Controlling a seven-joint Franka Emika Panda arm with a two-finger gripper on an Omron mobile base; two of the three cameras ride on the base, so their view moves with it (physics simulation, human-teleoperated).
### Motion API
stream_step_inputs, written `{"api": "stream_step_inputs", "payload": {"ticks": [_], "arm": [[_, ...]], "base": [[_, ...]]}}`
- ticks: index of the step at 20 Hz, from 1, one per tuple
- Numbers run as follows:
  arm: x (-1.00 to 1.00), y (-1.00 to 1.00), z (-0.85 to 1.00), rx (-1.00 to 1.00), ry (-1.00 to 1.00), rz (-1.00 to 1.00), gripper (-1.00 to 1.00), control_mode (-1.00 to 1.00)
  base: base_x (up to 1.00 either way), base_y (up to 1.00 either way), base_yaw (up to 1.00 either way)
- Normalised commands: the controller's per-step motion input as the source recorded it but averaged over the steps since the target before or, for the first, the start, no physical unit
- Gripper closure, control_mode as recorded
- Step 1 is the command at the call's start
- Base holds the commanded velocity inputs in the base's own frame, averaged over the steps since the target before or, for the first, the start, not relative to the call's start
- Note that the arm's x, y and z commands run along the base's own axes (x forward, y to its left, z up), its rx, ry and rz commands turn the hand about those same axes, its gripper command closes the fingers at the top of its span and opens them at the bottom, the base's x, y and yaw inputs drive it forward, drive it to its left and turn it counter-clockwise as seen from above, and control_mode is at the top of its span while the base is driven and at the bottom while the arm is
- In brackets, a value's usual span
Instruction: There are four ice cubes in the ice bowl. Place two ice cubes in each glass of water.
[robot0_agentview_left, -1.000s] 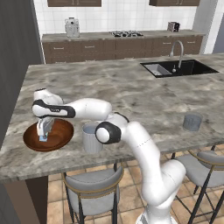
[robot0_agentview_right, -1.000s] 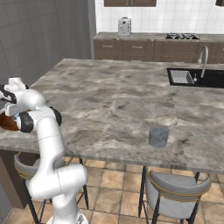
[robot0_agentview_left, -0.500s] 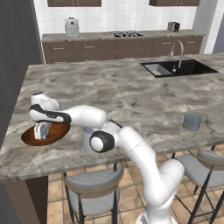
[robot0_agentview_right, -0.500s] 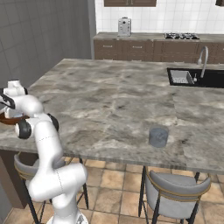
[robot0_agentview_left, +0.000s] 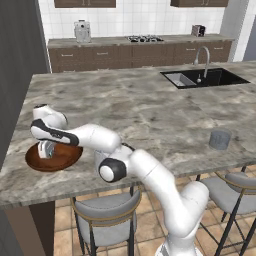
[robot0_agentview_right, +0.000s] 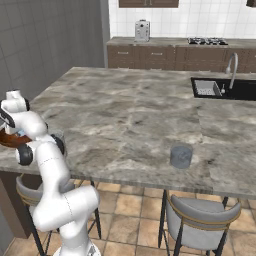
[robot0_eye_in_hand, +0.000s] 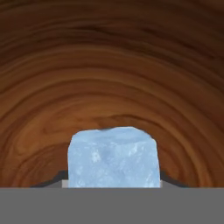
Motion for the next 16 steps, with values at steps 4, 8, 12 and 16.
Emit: {"api": "stream_step_inputs", "payload": {"ticks": [4,8,12,16], "arm": [[-0.23,-0.61,0.0,0.04,-0.15,-0.02,1.0,-1.0],[-0.48,-0.82,0.01,0.11,-0.25,-0.07,1.0,-1.0],[-0.64,-0.68,0.21,0.17,-0.49,-0.07,1.0,-1.0],[-0.71,-0.82,0.43,0.18,-0.55,-0.13,1.0,-1.0]], "base": [[0.0,0.0,0.0],[0.0,0.0,0.0],[0.0,0.0,0.0],[0.0,0.0,0.0]]}}
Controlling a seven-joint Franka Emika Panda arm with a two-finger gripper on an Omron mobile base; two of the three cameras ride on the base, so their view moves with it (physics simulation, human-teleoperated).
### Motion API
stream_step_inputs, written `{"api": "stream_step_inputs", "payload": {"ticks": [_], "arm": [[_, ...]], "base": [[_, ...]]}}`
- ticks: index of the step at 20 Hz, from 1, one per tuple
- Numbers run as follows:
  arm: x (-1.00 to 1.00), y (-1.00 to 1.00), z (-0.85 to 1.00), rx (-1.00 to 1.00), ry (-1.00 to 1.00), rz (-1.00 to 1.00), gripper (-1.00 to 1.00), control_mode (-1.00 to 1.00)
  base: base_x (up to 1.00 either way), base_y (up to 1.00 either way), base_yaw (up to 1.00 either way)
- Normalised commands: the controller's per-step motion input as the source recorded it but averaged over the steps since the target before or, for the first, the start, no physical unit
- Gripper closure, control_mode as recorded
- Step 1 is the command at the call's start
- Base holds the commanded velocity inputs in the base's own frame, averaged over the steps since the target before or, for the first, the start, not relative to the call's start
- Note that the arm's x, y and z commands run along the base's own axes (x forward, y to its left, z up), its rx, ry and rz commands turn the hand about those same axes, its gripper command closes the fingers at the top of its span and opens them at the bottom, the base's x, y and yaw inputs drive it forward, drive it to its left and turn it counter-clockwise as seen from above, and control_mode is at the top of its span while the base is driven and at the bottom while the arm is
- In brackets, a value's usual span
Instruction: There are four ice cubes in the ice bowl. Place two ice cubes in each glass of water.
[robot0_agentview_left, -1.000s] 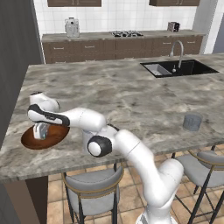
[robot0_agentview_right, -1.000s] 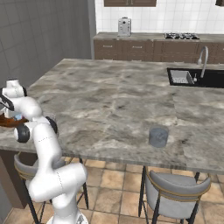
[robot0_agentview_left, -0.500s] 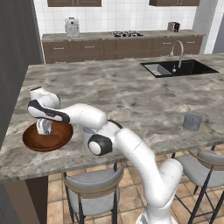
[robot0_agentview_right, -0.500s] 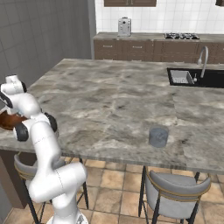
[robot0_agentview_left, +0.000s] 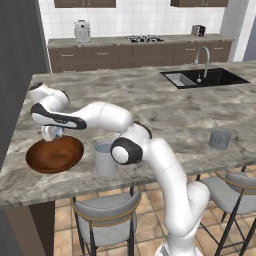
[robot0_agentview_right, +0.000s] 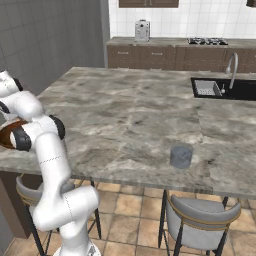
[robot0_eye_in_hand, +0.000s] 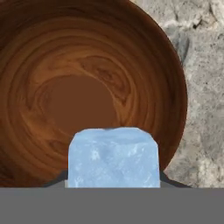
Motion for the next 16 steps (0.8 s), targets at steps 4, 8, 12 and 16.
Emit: {"api": "stream_step_inputs", "payload": {"ticks": [4,8,12,16], "arm": [[-0.46,-0.99,0.3,0.13,-0.43,-0.18,1.0,-1.0],[-0.16,-1.0,0.14,0.1,-0.25,-0.25,1.0,-1.0],[-0.07,-1.0,0.27,0.14,-0.11,-0.3,1.0,-1.0],[-0.05,-1.0,0.59,0.19,0.04,-0.4,1.0,-1.0]], "base": [[0.0,0.0,0.0],[0.0,0.0,0.0],[0.0,0.0,0.0],[0.0,0.0,0.0]]}}
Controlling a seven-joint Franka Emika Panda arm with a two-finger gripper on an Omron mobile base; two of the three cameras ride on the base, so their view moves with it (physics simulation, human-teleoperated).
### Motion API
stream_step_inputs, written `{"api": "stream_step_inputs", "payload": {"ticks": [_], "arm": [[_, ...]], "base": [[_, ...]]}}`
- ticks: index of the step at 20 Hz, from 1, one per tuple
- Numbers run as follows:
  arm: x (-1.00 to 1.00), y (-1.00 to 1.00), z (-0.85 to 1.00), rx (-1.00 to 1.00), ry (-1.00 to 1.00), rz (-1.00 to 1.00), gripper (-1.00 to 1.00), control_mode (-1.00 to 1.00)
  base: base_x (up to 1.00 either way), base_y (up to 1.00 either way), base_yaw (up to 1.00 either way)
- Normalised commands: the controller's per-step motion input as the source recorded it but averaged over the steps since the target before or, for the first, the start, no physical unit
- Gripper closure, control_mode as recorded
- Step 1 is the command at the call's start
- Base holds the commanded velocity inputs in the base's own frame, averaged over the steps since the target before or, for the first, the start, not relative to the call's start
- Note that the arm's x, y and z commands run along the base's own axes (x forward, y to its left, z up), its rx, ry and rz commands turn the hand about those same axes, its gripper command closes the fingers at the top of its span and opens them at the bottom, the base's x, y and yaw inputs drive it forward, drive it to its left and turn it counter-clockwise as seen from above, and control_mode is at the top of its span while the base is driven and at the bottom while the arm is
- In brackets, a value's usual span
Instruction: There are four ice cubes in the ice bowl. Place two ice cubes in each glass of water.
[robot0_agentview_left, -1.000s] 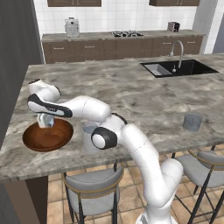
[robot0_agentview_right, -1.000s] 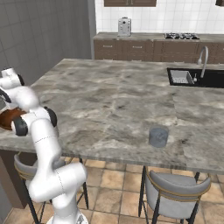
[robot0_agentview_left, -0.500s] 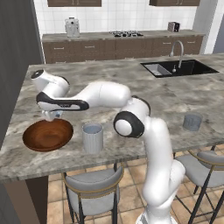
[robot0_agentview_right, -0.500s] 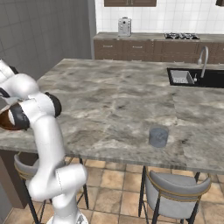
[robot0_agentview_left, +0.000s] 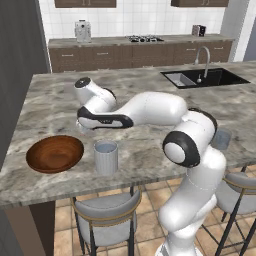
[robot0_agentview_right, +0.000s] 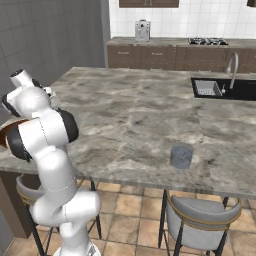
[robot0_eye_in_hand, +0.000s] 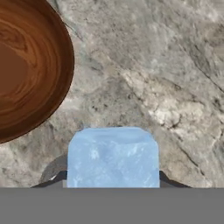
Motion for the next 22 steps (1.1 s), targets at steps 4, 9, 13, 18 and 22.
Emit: {"api": "stream_step_inputs", "payload": {"ticks": [4,9,13,18,22], "arm": [[-0.01,-1.0,0.54,0.15,0.14,-0.51,1.0,-1.0],[0.0,-1.0,0.34,0.09,0.12,-0.57,1.0,-1.0],[-0.01,-1.0,0.02,0.03,0.04,-0.56,1.0,-1.0],[-0.14,-1.0,0.0,0.01,0.0,-0.52,1.0,-1.0],[-0.25,-1.0,-0.1,0.0,0.0,-0.49,1.0,-1.0]], "base": [[0.0,0.0,0.0],[0.0,0.0,0.0],[0.0,0.0,0.0],[0.0,0.0,0.0],[0.0,0.0,0.0]]}}
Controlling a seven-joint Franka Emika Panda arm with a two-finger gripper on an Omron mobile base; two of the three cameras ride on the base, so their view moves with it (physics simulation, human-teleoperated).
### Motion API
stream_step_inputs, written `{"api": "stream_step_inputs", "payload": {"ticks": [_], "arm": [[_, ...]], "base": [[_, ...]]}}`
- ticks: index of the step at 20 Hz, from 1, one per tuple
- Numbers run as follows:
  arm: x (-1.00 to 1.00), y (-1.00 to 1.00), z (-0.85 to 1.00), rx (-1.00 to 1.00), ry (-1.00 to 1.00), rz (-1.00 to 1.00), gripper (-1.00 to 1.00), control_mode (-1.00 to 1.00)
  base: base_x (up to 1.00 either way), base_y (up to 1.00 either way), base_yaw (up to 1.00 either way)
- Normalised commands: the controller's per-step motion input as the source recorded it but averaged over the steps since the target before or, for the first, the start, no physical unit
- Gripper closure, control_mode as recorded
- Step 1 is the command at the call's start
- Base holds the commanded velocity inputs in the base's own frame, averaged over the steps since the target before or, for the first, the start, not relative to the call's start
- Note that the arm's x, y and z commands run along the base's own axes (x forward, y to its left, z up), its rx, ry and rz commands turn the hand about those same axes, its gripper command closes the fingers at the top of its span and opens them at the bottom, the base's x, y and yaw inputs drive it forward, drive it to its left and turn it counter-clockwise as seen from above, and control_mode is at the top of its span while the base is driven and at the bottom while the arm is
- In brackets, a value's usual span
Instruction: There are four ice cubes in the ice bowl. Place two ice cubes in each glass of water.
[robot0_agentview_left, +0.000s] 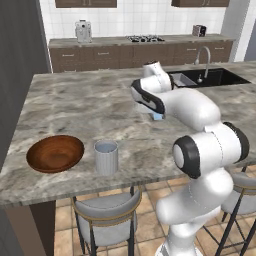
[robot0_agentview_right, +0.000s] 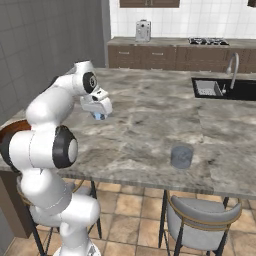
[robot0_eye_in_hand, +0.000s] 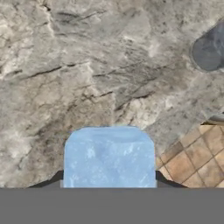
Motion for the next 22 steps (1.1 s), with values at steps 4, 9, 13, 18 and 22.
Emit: {"api": "stream_step_inputs", "payload": {"ticks": [4,9,13,18,22], "arm": [[-0.19,-1.0,-0.11,0.03,0.0,-0.48,1.0,-1.0],[-0.3,-1.0,-0.12,0.09,0.0,-0.38,1.0,-1.0],[-0.17,-1.0,-0.1,0.07,0.0,-0.29,1.0,-1.0],[-0.1,-1.0,-0.12,0.04,0.0,-0.23,1.0,-1.0],[0.0,-0.81,-0.08,0.0,-0.01,-0.09,1.0,-1.0]], "base": [[0.0,0.0,0.0],[0.0,0.0,0.0],[0.0,0.0,0.0],[0.0,0.0,0.0],[0.0,0.0,0.0]]}}
